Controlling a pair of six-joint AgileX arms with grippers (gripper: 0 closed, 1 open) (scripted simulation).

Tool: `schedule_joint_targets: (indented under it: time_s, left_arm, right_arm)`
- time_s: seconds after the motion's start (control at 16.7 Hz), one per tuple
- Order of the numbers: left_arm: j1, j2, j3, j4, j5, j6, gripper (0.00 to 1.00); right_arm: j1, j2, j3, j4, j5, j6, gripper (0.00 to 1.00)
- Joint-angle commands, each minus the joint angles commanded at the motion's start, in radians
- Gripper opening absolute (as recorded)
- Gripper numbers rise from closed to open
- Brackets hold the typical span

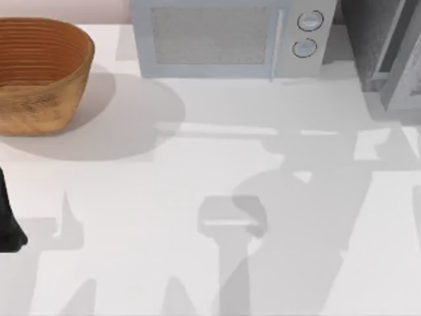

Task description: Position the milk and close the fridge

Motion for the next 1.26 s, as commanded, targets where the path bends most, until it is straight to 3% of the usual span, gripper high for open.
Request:
schedule_joint_targets:
  time_s: [0.18,0.54,1.02,1.26]
  left_arm:
    - [0.000,0.000,0.000,0.000,0.000,0.000,1.00]
    - [0.000,0.000,0.000,0.000,0.000,0.000,1.00]
    - [0.000,0.000,0.000,0.000,0.000,0.000,1.00]
    - [0.000,0.000,0.000,0.000,0.000,0.000,1.00]
  right_arm:
    - [0.068,-0.025,-0.030,0.035,0.066,0.059,1.00]
    - [0.054,-0.006,-0.019,0.027,0.073,0.057,1.00]
    - [0.057,0.285,0.356,-0.046,0.079,0.059,1.00]
    - [0.057,0.339,0.419,-0.060,0.081,0.059,1.00]
